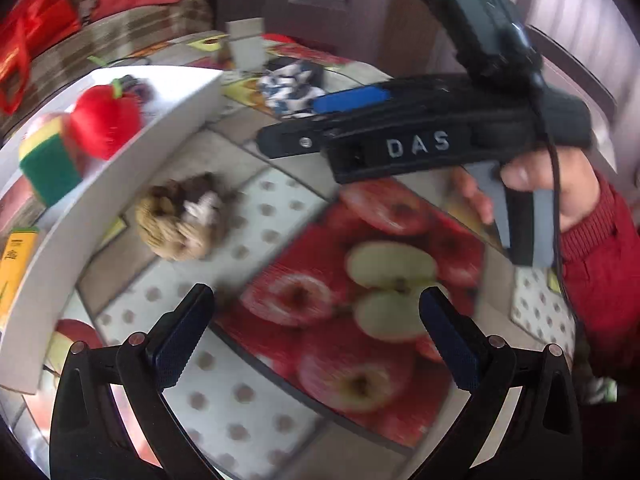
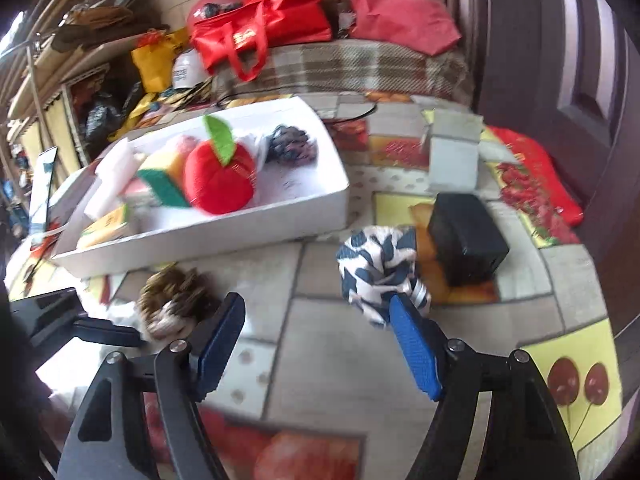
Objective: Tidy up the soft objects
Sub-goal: 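Move both open tools away from the tray toward the rope ball and cow plush, then grasp the rope knot ball with the left tool while the right grasps the cow-print plush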
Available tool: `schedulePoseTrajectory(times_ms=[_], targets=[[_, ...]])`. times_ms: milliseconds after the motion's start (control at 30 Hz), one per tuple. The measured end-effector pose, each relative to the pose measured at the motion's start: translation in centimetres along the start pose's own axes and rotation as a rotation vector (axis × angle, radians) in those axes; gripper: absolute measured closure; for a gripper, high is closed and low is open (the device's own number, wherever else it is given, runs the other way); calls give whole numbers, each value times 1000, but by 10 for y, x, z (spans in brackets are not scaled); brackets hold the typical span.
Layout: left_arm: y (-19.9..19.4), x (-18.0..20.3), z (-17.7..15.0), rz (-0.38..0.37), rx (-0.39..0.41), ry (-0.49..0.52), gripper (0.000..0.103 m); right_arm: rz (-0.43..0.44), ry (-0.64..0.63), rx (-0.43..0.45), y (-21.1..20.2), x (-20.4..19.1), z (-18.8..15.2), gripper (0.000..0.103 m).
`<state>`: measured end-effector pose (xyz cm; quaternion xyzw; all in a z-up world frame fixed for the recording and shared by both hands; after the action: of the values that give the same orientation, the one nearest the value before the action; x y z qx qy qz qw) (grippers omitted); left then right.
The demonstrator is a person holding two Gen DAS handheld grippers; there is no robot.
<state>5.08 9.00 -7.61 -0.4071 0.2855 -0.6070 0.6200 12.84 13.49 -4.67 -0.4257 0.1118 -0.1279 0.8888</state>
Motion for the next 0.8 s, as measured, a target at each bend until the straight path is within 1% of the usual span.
schedulePoseTrajectory(times_ms=[33,67,133,167,200,233,267,300,333,400,433,500,567,633,667,700,733,767,800], targets=[[-5,10,-8,9,1,32,1,31,-2,-9,-8,-4,-9,29],[-11,16,-13,23,8,47,1,47,-2,3,-20,-3,-18,29],[-27,12,-18,57,57,29,1,56,19,43,-42,3,-28,27],[-35,4,-16,88,89,-1,1,43,41,66,-52,10,-31,23],[-44,-10,-12,140,123,-43,1,19,67,92,-59,18,-31,19],[-51,-24,-7,192,153,-87,1,-2,87,115,-64,25,-29,19],[-55,-39,-3,226,172,-135,1,-17,100,126,-64,30,-25,19],[-57,-52,2,236,180,-182,0,-26,116,122,-60,34,-21,19],[-55,-62,7,221,179,-218,0,-25,135,108,-54,36,-18,19],[-46,-71,14,185,156,-254,0,18,140,75,-37,29,-11,19],[-40,-73,18,184,144,-251,0,30,138,57,-30,26,-11,19],[-27,-74,25,226,125,-226,0,39,124,27,-14,17,-8,19],[-18,-75,30,267,116,-215,0,25,115,3,1,9,-6,19],[-10,-74,30,264,102,-225,0,4,97,-40,16,3,-7,19],[-7,-73,28,244,91,-225,0,9,91,-59,20,2,-7,21],[-4,-71,25,225,83,-223,0,9,79,-51,18,0,-6,32],[-6,-69,22,210,83,-223,0,26,61,-48,15,-3,-6,39],[-9,-68,19,193,86,-222,0,44,44,-62,13,-6,-10,51],[-11,-65,15,174,89,-222,1,60,37,-84,10,-7,-16,54]])
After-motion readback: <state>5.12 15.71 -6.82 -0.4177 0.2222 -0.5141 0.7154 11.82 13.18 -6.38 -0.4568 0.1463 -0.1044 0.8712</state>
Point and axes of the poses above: each gripper's, at about its wrist camera, not at the fingertips, and y roughly the way its jaws point, x to its right, z to its top, the point moved 8 cm from there along y, roughly the way its jaws point, and after that the axes turned 8 degrees about -x, right-handed, at the moved point
